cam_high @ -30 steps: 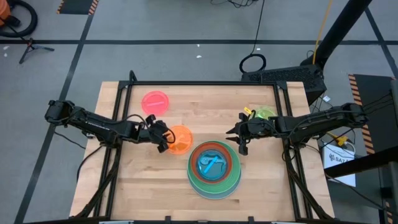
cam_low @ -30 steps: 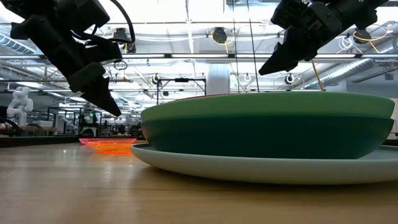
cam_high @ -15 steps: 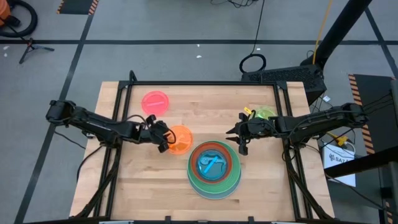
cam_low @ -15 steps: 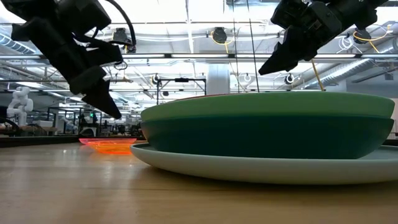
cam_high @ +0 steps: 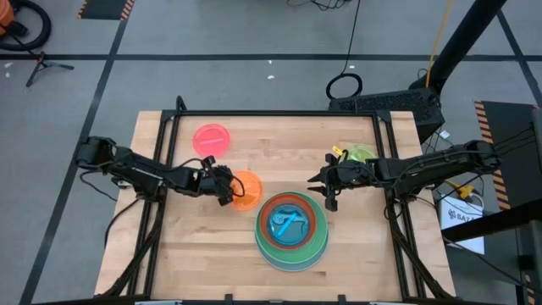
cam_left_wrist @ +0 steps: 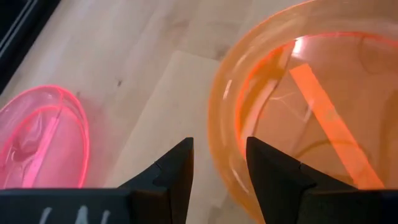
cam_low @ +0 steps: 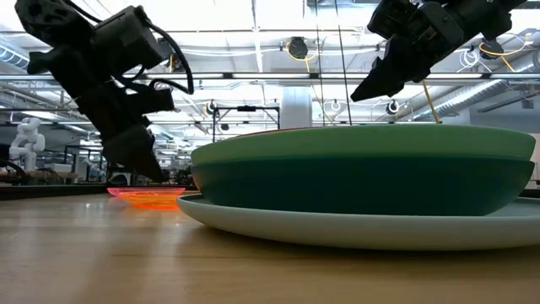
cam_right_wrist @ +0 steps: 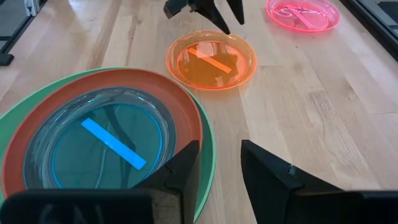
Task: Stack plastic plates
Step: Stack the orange plate on top of the blue plate
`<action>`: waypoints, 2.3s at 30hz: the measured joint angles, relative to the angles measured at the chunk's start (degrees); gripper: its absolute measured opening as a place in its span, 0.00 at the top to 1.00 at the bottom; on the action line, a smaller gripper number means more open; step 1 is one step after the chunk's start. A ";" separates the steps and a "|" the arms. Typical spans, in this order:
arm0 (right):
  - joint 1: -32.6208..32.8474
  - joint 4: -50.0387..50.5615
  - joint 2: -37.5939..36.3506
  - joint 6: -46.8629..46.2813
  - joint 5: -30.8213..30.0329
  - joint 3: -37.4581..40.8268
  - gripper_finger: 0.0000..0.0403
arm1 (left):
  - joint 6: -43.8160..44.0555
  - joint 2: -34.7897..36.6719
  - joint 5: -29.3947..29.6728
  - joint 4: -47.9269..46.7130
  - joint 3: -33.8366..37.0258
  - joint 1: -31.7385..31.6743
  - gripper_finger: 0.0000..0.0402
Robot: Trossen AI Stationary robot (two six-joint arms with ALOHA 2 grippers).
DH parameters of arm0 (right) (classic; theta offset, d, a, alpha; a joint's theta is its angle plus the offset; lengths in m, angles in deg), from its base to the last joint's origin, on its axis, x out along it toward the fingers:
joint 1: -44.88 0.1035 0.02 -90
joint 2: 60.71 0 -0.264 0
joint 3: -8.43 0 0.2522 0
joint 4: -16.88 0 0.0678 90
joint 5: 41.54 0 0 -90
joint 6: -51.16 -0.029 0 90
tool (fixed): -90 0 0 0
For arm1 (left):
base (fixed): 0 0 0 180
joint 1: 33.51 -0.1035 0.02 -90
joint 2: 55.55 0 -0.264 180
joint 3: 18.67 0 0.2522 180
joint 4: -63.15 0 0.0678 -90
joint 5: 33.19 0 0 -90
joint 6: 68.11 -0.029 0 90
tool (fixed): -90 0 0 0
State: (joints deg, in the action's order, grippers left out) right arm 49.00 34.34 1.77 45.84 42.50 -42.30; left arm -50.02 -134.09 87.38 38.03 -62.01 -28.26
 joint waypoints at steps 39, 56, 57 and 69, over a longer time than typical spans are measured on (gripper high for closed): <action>-0.02 -0.01 0.00 -0.02 -0.01 0.00 0.73 | 3.48 -6.98 -4.74 1.33 -0.17 -4.54 0.62; -0.02 -0.01 0.00 -0.02 -0.01 0.02 0.73 | 3.89 -7.02 -4.37 0.99 -0.11 -4.41 0.62; -0.01 -0.01 0.00 -0.02 0.00 0.02 0.73 | 3.89 -7.02 -4.33 1.00 -0.11 -4.39 0.62; -0.02 -0.01 0.00 -0.02 -0.01 0.02 0.73 | 4.87 -7.13 -1.95 0.48 0.02 -2.42 0.68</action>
State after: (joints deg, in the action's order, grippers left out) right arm 48.98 34.32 1.77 45.82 42.48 -42.28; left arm -45.15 -141.21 85.44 38.51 -61.99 -30.68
